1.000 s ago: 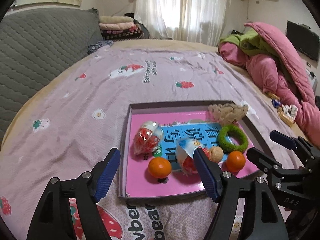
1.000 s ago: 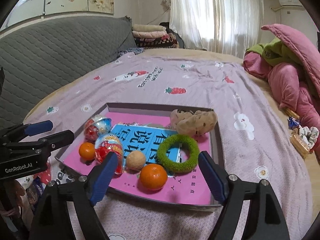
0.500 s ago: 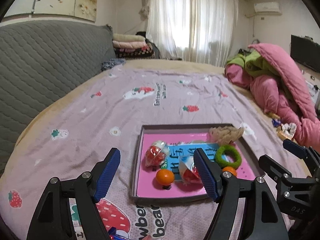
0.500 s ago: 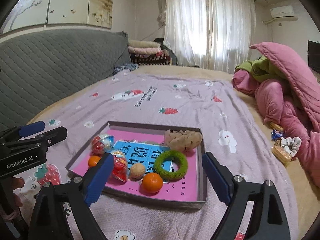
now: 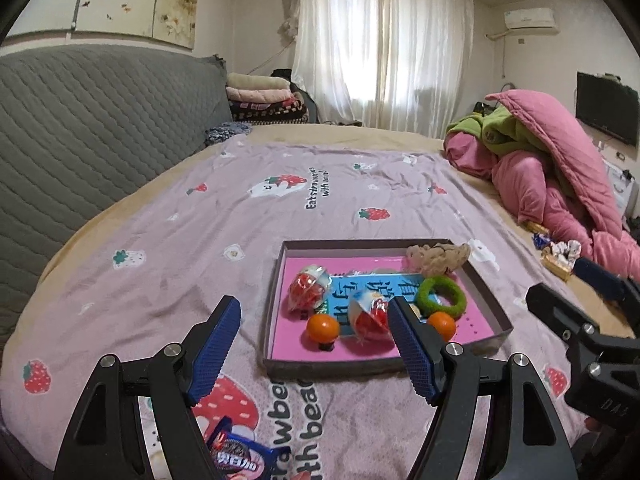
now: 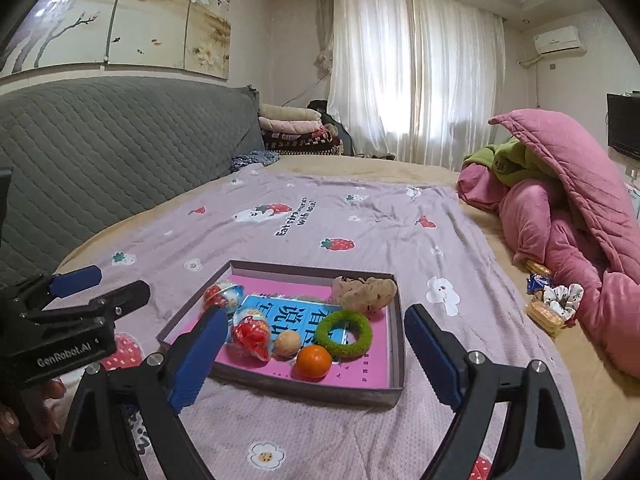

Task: Organize objects
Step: 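Lift both open grippers up and away from the tray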

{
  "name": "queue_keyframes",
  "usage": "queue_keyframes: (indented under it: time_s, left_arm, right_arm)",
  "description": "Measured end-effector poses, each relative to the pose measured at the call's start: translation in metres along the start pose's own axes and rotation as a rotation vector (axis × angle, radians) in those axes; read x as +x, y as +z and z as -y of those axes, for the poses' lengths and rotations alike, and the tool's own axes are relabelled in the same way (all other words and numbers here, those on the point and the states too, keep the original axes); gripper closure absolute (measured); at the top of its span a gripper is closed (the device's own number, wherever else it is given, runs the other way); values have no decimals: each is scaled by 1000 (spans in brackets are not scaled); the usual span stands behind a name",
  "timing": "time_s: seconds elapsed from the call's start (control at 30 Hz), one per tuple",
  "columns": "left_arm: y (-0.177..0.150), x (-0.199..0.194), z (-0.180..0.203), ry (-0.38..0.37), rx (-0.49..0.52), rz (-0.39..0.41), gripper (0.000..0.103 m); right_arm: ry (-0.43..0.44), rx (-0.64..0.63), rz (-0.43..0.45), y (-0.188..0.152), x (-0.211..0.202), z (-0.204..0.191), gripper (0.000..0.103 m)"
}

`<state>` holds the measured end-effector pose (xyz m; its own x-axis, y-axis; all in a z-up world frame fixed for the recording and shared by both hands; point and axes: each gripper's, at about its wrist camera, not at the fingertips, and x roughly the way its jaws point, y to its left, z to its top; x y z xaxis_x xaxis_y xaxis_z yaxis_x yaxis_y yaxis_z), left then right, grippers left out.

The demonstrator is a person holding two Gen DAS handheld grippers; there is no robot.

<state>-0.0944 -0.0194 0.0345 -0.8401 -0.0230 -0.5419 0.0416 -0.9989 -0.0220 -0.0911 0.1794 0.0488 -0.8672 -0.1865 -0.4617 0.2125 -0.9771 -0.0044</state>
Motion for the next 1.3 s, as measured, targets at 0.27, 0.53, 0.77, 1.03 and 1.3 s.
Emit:
queue_keyframes:
  time_s: [0.27, 0.53, 0.77, 1.03, 1.3]
  left_arm:
    - [-24, -10, 4, 8, 8, -29, 26]
    - [-38, -17, 6, 17, 1, -38, 26]
    - [-53, -13, 8, 14, -1, -64, 26]
    - [-63, -3, 10, 15, 15, -87, 26]
    - [-73, 11, 10, 11, 19, -108, 26]
  right_arm:
    - [-6, -24, -9, -14, -11, -8, 13]
    - [-3, -16, -30, -32, -17, -13, 13]
    - [-9, -5, -31, -43, -18, -12, 13]
    - [-4, 11, -54, -56, -13, -11, 13]
    - [-25, 8, -45, -68, -5, -12, 13]
